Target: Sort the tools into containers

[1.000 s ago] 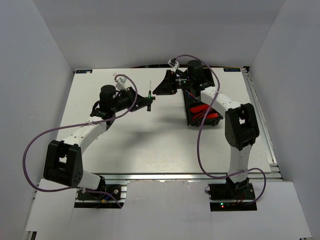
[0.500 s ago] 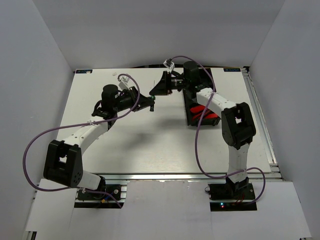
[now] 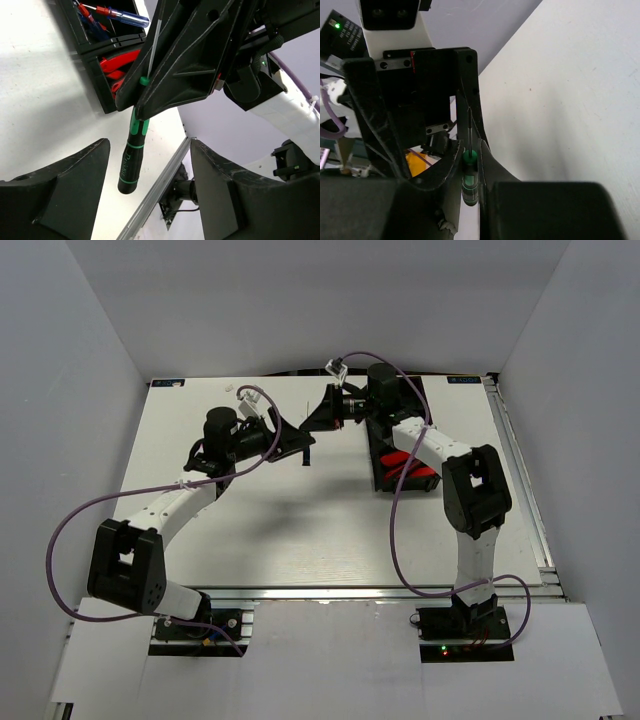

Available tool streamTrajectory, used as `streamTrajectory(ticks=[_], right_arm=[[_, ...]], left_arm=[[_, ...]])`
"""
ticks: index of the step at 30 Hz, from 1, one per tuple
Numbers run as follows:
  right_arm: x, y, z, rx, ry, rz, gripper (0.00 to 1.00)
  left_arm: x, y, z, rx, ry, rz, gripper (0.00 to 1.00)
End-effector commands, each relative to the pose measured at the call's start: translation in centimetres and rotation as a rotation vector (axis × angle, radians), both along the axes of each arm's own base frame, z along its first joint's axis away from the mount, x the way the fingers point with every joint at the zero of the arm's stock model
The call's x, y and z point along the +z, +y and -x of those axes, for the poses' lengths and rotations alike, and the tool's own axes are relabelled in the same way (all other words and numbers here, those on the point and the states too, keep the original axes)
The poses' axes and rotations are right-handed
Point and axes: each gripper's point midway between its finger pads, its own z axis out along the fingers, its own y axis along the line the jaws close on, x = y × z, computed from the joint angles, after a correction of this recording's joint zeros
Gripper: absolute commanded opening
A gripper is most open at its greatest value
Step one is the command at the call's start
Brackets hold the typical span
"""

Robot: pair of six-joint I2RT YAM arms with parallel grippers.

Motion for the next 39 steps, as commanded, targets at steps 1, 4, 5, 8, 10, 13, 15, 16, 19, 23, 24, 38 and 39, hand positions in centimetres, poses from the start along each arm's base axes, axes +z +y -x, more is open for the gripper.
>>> streamTrajectory(ticks=[1, 4, 5, 8, 10, 13, 15, 16, 19, 23, 24, 38, 39], right_arm=[[1.6, -0.4, 0.0, 0.019, -0.115, -0.012, 0.0], [1.7, -0.9, -1.3, 0.003, -0.239, 0.012, 0.0], [1.7, -1.1, -1.8, -0.007, -0.269, 0.025, 0.0], [1.3, -2.4, -4.4, -0.059, -0.4, 0.094, 0.0], [-0.1, -4.1, -6.8, -0.133, -0.427, 0.188, 0.0], [-0.4, -7.3, -12.0, -0.269, -0.62, 0.344, 0.0], [-0.3, -10.3, -16.2, -0.39, -0.761, 0.477, 0.0], [-0.4, -11.4, -17.5, -0.427, -0.806, 0.521, 0.0], [-0.8, -15.5, -21.7, -0.55, -0.951, 0.687, 0.0], [-0.6, -19.3, -25.6, -0.66, -1.108, 0.829, 0.0], [-1.1, -20.4, -26.5, -0.681, -1.139, 0.89, 0.0], [-7.1, -23.7, -29.8, -0.679, -1.213, 1.089, 0.36], [-7.0, -23.8, -29.7, -0.675, -1.21, 1.089, 0.41]], left_arm=[[2.8, -0.1, 0.3, -0.026, -0.11, 0.002, 0.79], [2.9, 0.5, 0.1, -0.005, -0.119, -0.018, 0.8], [3.1, 0.7, -0.1, 0.005, -0.136, -0.031, 0.81], [3.1, 1.4, -0.3, 0.035, -0.148, -0.069, 0.81], [2.8, 2.3, -0.5, 0.075, -0.154, -0.116, 0.83], [2.0, 4.1, -1.0, 0.16, -0.142, -0.207, 0.83], [1.4, 5.1, -0.9, 0.194, -0.13, -0.263, 0.86], [1.5, 5.9, -1.0, 0.232, -0.15, -0.292, 0.86], [0.8, 7.2, -0.7, 0.283, -0.14, -0.335, 0.92], [0.7, 8.1, 0.1, 0.313, -0.136, -0.346, 0.93], [0.6, 8.2, 0.2, 0.315, -0.133, -0.348, 0.93], [-1.0, 8.6, 1.0, 0.328, -0.07, -0.34, 0.93], [-1.0, 8.6, 1.1, 0.331, -0.072, -0.342, 0.93]])
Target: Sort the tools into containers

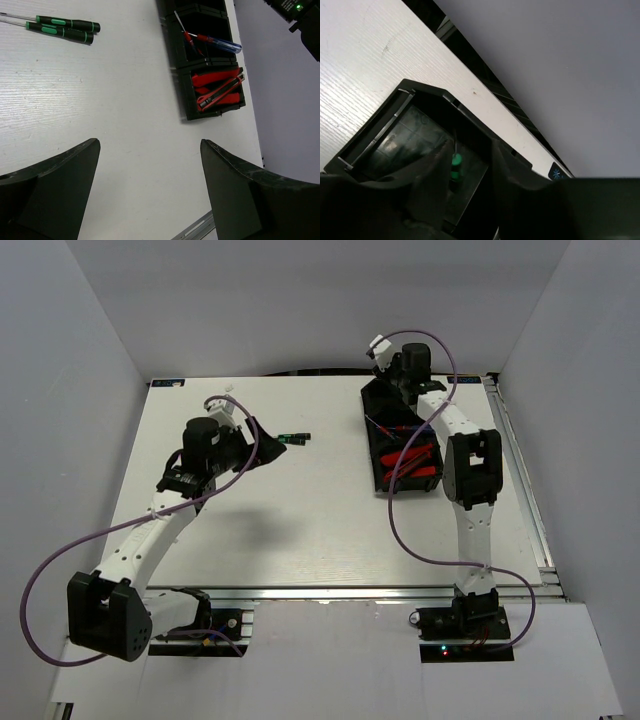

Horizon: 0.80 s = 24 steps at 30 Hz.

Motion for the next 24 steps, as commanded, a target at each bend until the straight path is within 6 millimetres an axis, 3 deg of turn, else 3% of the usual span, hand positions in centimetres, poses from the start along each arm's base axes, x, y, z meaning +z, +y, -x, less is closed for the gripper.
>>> streamTrajectory(ticks=[1, 6, 7, 8, 10, 11, 14, 16, 18, 19, 22, 24], right_arm=[[3.1, -0.7, -1.1, -0.01, -0.097, 0.017, 0.45], [6.3, 1.7, 0.8, 0.093, -0.08, -0.081, 0.66], [6.4, 2.1, 1.7, 0.12, -0.043, -0.095, 0.76], [7.0, 4.1, 3.1, 0.239, -0.008, -0.138, 0.82], [7.2, 6.6, 6.2, 0.436, 0.057, -0.156, 0.89], [6.4, 8.8, 9.8, 0.606, 0.161, -0.22, 0.9], [5.7, 12.4, 14.1, 0.776, 0.242, -0.244, 0.88], [3.9, 14.6, 16.2, 0.817, 0.314, -0.238, 0.82], [2.6, 15.8, 16.9, 0.821, 0.347, -0.219, 0.77], [1.5, 17.2, 17.5, 0.827, 0.374, -0.21, 0.69], [-0.8, 19.3, 16.7, 0.758, 0.402, -0.187, 0.59], [-2.3, 20.3, 15.0, 0.687, 0.379, -0.143, 0.61]], left_arm=[[0.6, 0.6, 0.4, 0.024, -0.015, 0.001, 0.93], [-0.1, 0.8, 0.5, 0.035, 0.005, 0.004, 0.93], [-0.2, 0.7, 0.4, 0.037, 0.009, 0.007, 0.93], [-0.3, 0.7, 0.4, 0.037, 0.013, 0.01, 0.93], [-0.4, 0.6, 0.3, 0.038, 0.019, 0.019, 0.93], [-0.5, 0.5, 0.3, 0.039, 0.023, 0.023, 0.93], [-0.9, 0.4, 0.1, 0.05, 0.047, 0.04, 0.92], [-1.5, 0.4, 0.1, 0.059, 0.069, 0.045, 0.89], [-2.0, 0.5, -0.1, 0.084, 0.103, 0.061, 0.85], [-2.3, 0.5, -0.1, 0.091, 0.115, 0.063, 0.83], [-2.6, 0.6, -0.3, 0.107, 0.143, 0.071, 0.76], [-2.6, 0.6, -0.1, 0.112, 0.152, 0.074, 0.76]])
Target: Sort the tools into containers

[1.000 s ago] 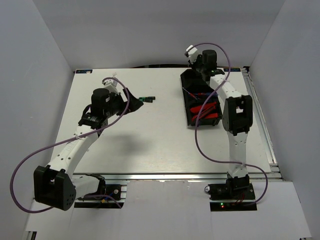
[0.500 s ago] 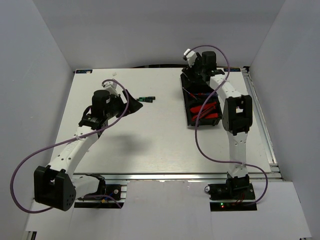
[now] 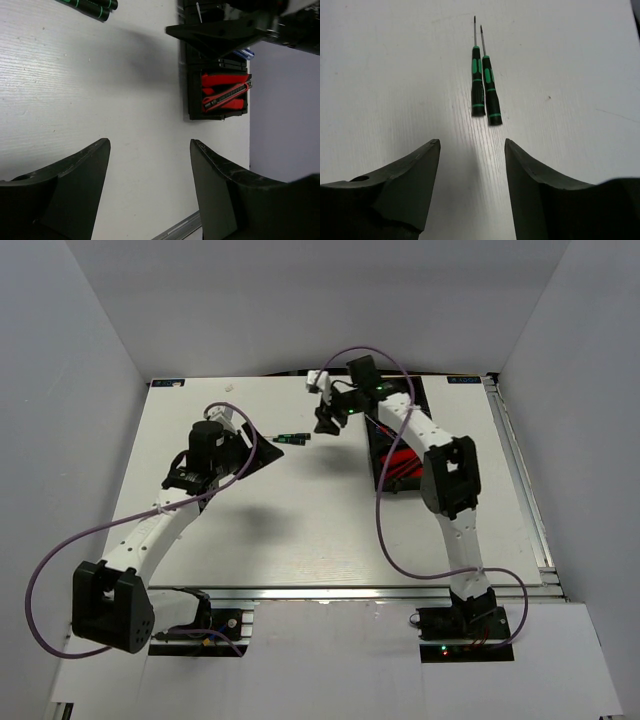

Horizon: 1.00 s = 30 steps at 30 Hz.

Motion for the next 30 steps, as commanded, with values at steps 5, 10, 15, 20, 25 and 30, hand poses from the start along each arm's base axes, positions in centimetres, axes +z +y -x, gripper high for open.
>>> streamTrajectory(ticks=[5, 10, 15, 20, 25, 30], right_arm=[[-3.2, 0.9, -6.4, -0.281, -0.081, 0.089, 0.64], [-4.8, 0.7, -8.0, -0.326, -0.119, 0.109, 0.58], [-6.3, 1.3, -7.4, -0.302, -0.109, 0.131, 0.58], [-7.5, 2.3, -5.8, -0.255, -0.089, 0.149, 0.58], [-8.8, 3.0, -4.8, -0.236, -0.077, 0.178, 0.58], [-9.8, 2.8, -5.6, -0.315, -0.083, 0.199, 0.56]], left_arm=[[0.1, 1.0, 1.1, 0.057, 0.032, 0.01, 0.76], [-0.2, 1.7, 2.3, 0.098, 0.047, 0.018, 0.76], [-0.7, 2.0, 2.7, 0.107, 0.061, 0.012, 0.76], [-0.7, 2.2, 2.9, 0.112, 0.064, 0.001, 0.76], [-0.8, 2.4, 3.1, 0.12, 0.063, 0.0, 0.76], [-0.7, 2.6, 3.5, 0.127, 0.059, 0.002, 0.77]])
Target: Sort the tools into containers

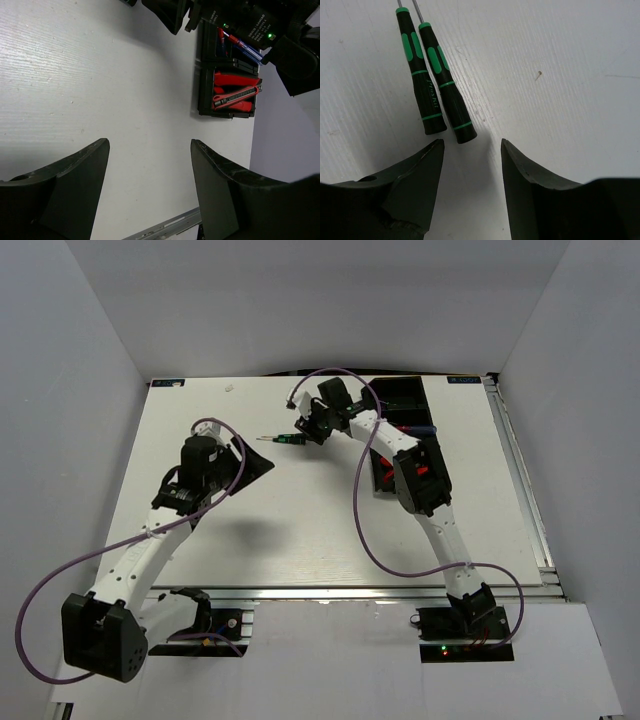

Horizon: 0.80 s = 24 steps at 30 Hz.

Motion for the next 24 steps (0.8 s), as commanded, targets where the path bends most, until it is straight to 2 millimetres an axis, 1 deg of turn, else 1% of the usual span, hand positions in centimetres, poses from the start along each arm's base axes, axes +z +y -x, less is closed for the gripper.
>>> streamTrajectory(ticks=[1, 4, 7, 12, 17, 18, 21, 24], right_arm=[[-0.4, -0.4, -1.7, -0.083, -0.041, 0.009, 0.56], [-0.7, -0.3, -1.6, -0.078, -0.037, 0.009, 0.56], [-1.0, 0.2, -1.2, -0.045, -0.031, 0.004, 0.58], [-1.3, 2.0, 0.1, 0.04, -0.03, -0.004, 0.63], [-0.8, 3.9, 1.2, 0.128, -0.035, -0.045, 0.68], [-1.0, 4.3, 1.4, 0.14, -0.031, -0.049, 0.69], [-1.2, 4.9, 1.9, 0.161, -0.026, -0.056, 0.68], [-1.7, 5.0, 2.1, 0.16, -0.013, -0.054, 0.65]], left_arm=[[0.2, 0.6, 0.6, 0.023, -0.006, 0.003, 0.77], [0.2, 0.6, 0.8, 0.026, -0.006, 0.006, 0.77], [0.2, 0.7, 0.9, 0.027, -0.005, 0.007, 0.77], [0.4, 0.7, 1.0, 0.033, -0.006, 0.015, 0.77], [0.4, 0.7, 1.2, 0.035, -0.005, 0.021, 0.77], [0.5, 0.8, 1.2, 0.036, -0.009, 0.022, 0.77], [0.6, 0.9, 1.5, 0.043, -0.01, 0.023, 0.77], [0.4, 1.0, 1.7, 0.047, -0.007, 0.022, 0.77]])
